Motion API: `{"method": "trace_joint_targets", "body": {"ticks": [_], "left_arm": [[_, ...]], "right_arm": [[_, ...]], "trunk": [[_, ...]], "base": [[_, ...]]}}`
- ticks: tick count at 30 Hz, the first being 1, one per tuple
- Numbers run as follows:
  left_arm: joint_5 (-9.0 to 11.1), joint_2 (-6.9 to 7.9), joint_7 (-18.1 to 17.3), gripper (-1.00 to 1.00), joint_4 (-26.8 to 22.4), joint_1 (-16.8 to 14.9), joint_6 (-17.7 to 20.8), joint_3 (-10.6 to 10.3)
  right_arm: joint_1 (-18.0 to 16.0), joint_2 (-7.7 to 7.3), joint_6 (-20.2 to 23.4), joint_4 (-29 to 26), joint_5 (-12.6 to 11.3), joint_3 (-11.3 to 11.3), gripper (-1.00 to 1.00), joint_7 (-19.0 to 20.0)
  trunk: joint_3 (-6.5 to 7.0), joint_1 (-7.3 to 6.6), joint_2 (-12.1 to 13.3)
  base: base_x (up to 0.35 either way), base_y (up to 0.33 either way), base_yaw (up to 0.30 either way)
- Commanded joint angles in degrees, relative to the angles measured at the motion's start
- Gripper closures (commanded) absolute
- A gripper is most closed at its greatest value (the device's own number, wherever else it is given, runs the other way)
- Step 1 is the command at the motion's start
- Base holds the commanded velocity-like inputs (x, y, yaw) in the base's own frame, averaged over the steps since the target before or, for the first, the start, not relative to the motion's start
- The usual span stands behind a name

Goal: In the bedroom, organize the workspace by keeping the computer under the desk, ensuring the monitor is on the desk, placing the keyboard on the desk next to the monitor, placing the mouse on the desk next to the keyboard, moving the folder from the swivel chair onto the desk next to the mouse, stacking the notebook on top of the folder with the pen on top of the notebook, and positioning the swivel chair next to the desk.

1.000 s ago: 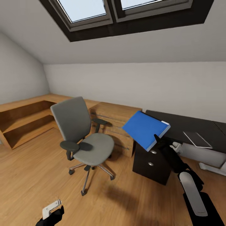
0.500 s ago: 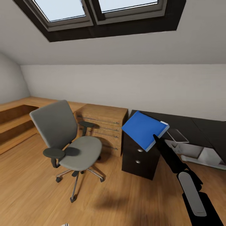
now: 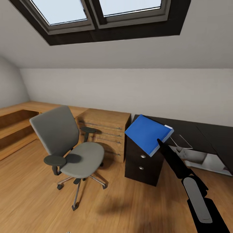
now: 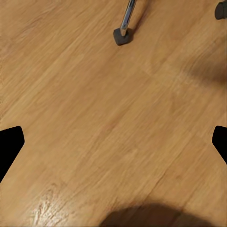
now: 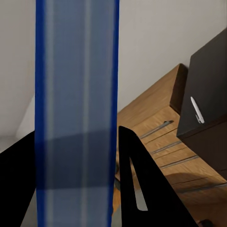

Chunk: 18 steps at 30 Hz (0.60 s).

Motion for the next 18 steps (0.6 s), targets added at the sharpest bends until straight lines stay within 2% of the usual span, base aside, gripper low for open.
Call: {"method": "trace_joint_targets", "body": {"ticks": [1, 12, 18], "left_arm": [[-0.60, -0.07, 0.05, -1.00, 0.02, -0.06, -0.20, 0.36], [-0.60, -0.08, 0.07, -1.00, 0.02, -0.06, -0.25, 0.36], [-0.60, -0.15, 0.07, -1.00, 0.02, -0.06, -0.29, 0.36]], "right_arm": [[-0.03, 0.03, 0.28, 0.03, -0.38, -0.10, 1.00, 0.12], [-0.03, 0.01, 0.14, 0.08, -0.24, -0.18, 1.00, -0.18], [-0.03, 0.00, -0.06, 1.56, -0.27, -0.64, 1.00, -2.27]], "trunk": [[0.13, -0.23, 0.39], [2.10, -2.65, 4.80], [3.18, -3.96, 7.20]], "base": [[0.000, 0.000, -0.076], [0.000, 0.000, -0.223], [0.000, 0.000, -0.270]]}}
